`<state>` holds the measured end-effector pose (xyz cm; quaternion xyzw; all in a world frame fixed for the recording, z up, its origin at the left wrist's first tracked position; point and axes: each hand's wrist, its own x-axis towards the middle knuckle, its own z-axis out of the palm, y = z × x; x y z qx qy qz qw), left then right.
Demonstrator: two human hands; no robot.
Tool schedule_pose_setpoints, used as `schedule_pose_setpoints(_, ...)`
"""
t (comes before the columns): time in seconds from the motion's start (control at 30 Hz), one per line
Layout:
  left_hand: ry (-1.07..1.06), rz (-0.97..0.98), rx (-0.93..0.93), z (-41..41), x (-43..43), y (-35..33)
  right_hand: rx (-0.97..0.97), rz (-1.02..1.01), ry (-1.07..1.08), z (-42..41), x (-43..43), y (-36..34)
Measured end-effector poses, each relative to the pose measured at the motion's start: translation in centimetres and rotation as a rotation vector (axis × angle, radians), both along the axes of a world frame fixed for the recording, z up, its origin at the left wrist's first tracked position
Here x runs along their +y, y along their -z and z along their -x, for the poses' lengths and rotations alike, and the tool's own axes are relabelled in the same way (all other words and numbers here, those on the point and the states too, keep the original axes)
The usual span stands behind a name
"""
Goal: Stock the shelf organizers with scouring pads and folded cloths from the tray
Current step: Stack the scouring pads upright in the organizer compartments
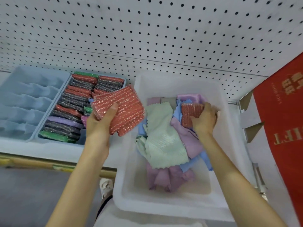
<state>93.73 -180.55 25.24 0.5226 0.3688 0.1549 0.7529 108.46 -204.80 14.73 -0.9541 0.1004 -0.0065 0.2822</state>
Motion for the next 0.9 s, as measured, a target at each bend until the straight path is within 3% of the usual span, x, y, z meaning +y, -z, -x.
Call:
schedule_pose_setpoints(0.1, -0.042, -0.024, -0.019, 0.9, 1.2, 0.0, 0.037, -0.208, 0.062, -0.2, -0.2, -0.5)
schedule_pose_setpoints(0.2, -0.128, -0.015, -0.038, 2.1, 3.1, -0.2, 0.039, -0.23, 0.03, 0.4, -0.4, -1.7)
schedule_pose_setpoints(0.3, -0.241, -0.004, -0.039, 3.7, 6.3, -0.3, -0.151, -0.217, 0.069, 1.6, 0.0, -3.6)
schedule_pose_setpoints(0.4, -0.314, -0.017, -0.025, 5.8, 10.5, 0.0, -0.248, -0.514, 0.109, 3.1, 2.8, -7.2)
schedule_pose_setpoints(0.47, -0.331, -0.019, -0.01, 6.7, 13.1, 0.2, -0.208, -0.774, 0.013, 5.0, 6.6, -10.0)
schedule_pose_setpoints(0.53, -0.332, -0.006, 0.001, 7.2, 15.6, 0.5, -0.167, -0.872, -0.143, 7.5, 11.5, -11.7)
schedule_pose_setpoints(0.67, -0.3, 0.007, -0.006, 7.5, 19.6, 1.2, -0.063, -0.712, -0.478, 11.6, 20.3, -10.5)
schedule_pose_setpoints(0.8, -0.159, 0.022, -0.035, 7.7, 22.0, 2.6, -0.175, -0.119, -0.743, 12.9, 23.5, -7.0)
schedule_pose_setpoints(0.9, -0.054, 0.097, -0.049, 7.4, 23.0, 4.0, -0.306, 0.162, -0.837, 13.4, 24.5, -5.3)
